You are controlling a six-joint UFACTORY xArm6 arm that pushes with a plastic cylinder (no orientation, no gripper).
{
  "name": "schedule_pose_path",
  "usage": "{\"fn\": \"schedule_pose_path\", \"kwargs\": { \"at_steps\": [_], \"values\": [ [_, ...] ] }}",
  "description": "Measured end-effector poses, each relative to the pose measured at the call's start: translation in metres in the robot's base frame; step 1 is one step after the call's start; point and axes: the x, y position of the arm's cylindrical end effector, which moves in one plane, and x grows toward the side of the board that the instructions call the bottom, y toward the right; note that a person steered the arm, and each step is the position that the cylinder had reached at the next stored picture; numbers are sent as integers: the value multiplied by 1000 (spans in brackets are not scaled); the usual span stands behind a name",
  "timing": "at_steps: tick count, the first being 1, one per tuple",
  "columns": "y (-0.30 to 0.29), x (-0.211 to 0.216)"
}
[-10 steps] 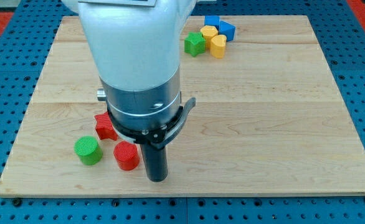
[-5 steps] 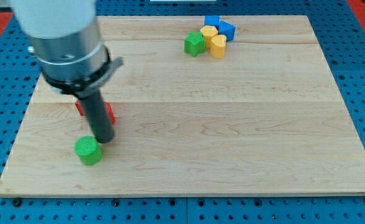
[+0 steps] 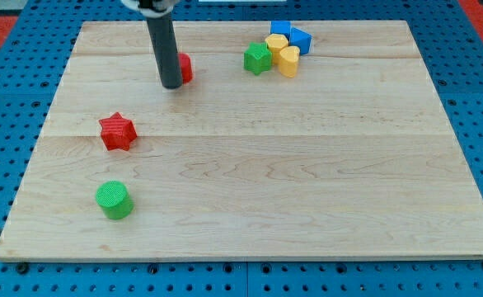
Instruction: Push the red circle into the green star
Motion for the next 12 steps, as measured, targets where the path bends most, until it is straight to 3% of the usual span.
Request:
{"fn": "schedule_pose_path", "kwargs": {
  "at_steps": [1,2,3,4,5,6,7,11,12],
  "values": [
    [47,-29],
    [-14,-24],
    [-23,-60],
    [30,-83],
    [39,-89],
    [7,-74],
    [30,-46],
    [72,-90],
    [130,-99]
  ]
}}
